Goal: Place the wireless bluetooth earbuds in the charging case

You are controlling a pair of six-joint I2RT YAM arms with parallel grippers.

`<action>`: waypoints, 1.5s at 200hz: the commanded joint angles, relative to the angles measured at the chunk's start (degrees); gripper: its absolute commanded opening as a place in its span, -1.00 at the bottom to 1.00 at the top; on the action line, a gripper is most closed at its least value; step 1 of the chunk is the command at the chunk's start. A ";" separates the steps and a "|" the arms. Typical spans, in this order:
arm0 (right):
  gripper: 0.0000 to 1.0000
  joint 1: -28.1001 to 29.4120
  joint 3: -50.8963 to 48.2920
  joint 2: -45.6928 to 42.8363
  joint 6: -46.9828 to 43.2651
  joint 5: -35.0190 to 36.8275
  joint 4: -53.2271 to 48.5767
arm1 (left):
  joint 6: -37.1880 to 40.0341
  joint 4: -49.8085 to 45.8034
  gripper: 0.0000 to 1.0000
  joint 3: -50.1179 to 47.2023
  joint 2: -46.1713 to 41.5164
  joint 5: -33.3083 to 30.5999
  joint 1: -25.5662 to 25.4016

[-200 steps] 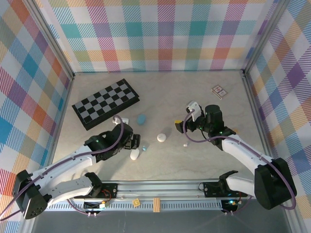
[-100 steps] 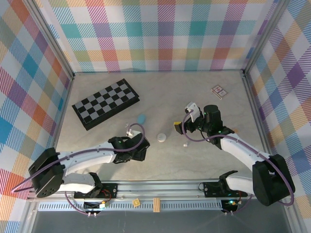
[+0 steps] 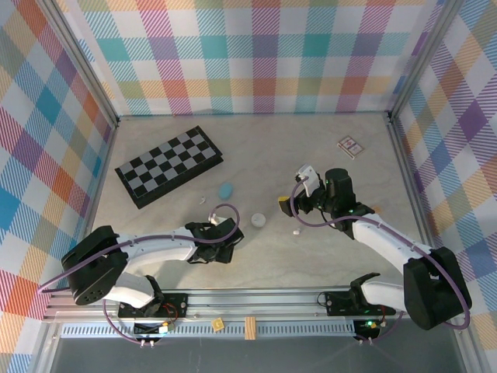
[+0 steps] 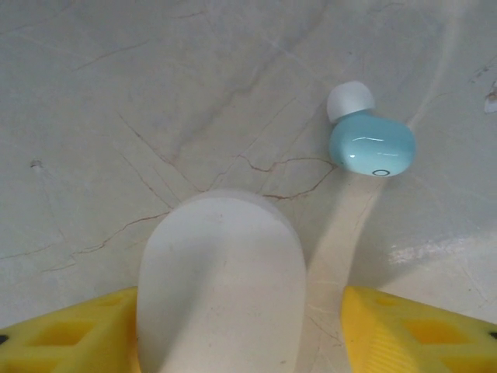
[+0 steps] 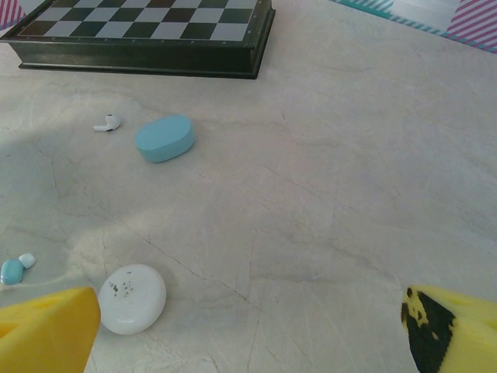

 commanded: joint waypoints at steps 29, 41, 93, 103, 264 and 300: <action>0.98 0.02 -0.36 -0.34 0.07 -0.60 0.76 | -0.39 -0.64 0.04 -0.86 0.05 0.41 -0.44; 0.98 -0.02 -0.36 -0.30 0.78 0.12 0.97 | -0.13 -1.09 -0.03 -0.77 -0.38 0.24 -0.44; 0.98 0.01 -0.54 -1.78 3.43 0.60 1.04 | 0.37 -2.76 -0.30 -0.51 -4.23 -1.83 -0.44; 0.98 0.02 -0.62 -2.57 5.08 0.68 0.64 | 0.87 -2.85 -0.30 -0.21 -4.87 -2.02 -0.44; 0.87 -0.15 13.08 -0.61 45.92 -27.87 -25.35 | 36.33 20.01 -0.23 5.13 -15.30 10.43 -0.54; 0.66 0.50 11.94 3.41 49.45 -32.83 -23.32 | 39.19 22.64 -0.23 6.48 -12.84 14.86 -0.54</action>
